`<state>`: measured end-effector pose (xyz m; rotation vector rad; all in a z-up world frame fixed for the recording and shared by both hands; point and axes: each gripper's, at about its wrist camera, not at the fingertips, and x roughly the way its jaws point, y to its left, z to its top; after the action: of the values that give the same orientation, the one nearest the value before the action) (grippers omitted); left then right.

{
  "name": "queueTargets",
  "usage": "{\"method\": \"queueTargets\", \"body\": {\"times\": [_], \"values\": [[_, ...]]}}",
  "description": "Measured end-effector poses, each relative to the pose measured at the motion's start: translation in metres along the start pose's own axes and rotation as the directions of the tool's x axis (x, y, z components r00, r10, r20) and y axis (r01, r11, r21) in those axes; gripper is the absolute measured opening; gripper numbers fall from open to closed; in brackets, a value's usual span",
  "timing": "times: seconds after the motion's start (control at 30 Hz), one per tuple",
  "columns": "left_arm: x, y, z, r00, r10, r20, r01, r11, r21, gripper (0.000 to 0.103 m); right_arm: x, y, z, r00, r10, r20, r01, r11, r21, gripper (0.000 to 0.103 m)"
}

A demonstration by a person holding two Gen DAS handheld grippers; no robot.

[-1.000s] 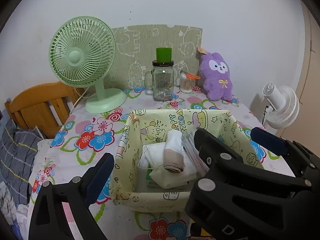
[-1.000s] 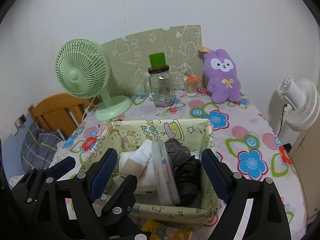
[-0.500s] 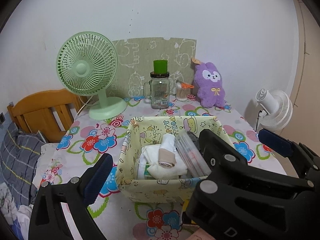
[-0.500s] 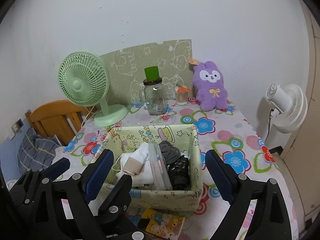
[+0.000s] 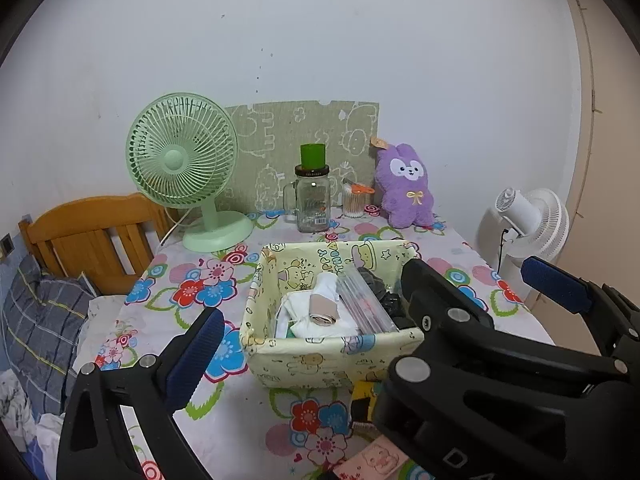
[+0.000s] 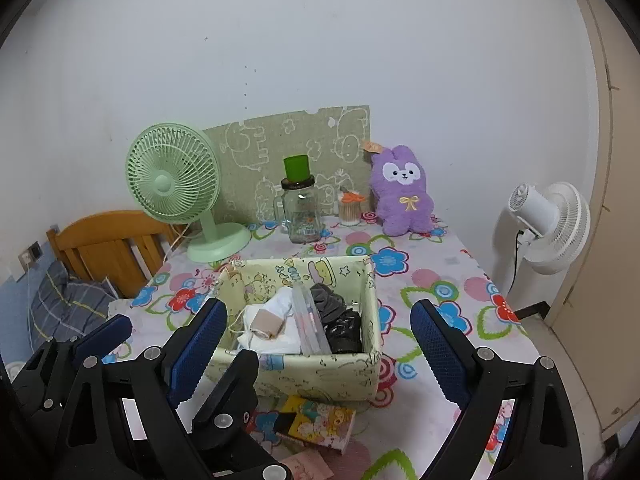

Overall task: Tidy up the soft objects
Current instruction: 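Withdraw both grippers up and away from the box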

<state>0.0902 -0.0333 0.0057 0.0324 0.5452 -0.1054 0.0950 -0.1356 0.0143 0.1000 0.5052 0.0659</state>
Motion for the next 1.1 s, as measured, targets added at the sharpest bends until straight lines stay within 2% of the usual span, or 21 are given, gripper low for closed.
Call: {"method": "queueTargets", "body": {"times": [0.53,0.93,1.1], "values": [[-0.032,-0.005,-0.023,1.000,-0.023,0.020,0.023,1.000,-0.002,0.102,-0.036,0.003,-0.023,0.999,-0.014,0.031,0.015,1.000,-0.011,0.095],[-0.029,-0.009,-0.048,0.998,-0.069,-0.002,0.069,0.998,-0.008,0.102,-0.040,-0.002,-0.048,0.999,-0.033,0.016,0.033,0.999,-0.012,0.095],[-0.028,-0.012,-0.058,0.998,-0.065,-0.011,0.065,0.998,0.005,0.102,-0.038,-0.005,-0.060,1.000,-0.019,0.007,0.019,1.000,-0.007,0.095]]}}
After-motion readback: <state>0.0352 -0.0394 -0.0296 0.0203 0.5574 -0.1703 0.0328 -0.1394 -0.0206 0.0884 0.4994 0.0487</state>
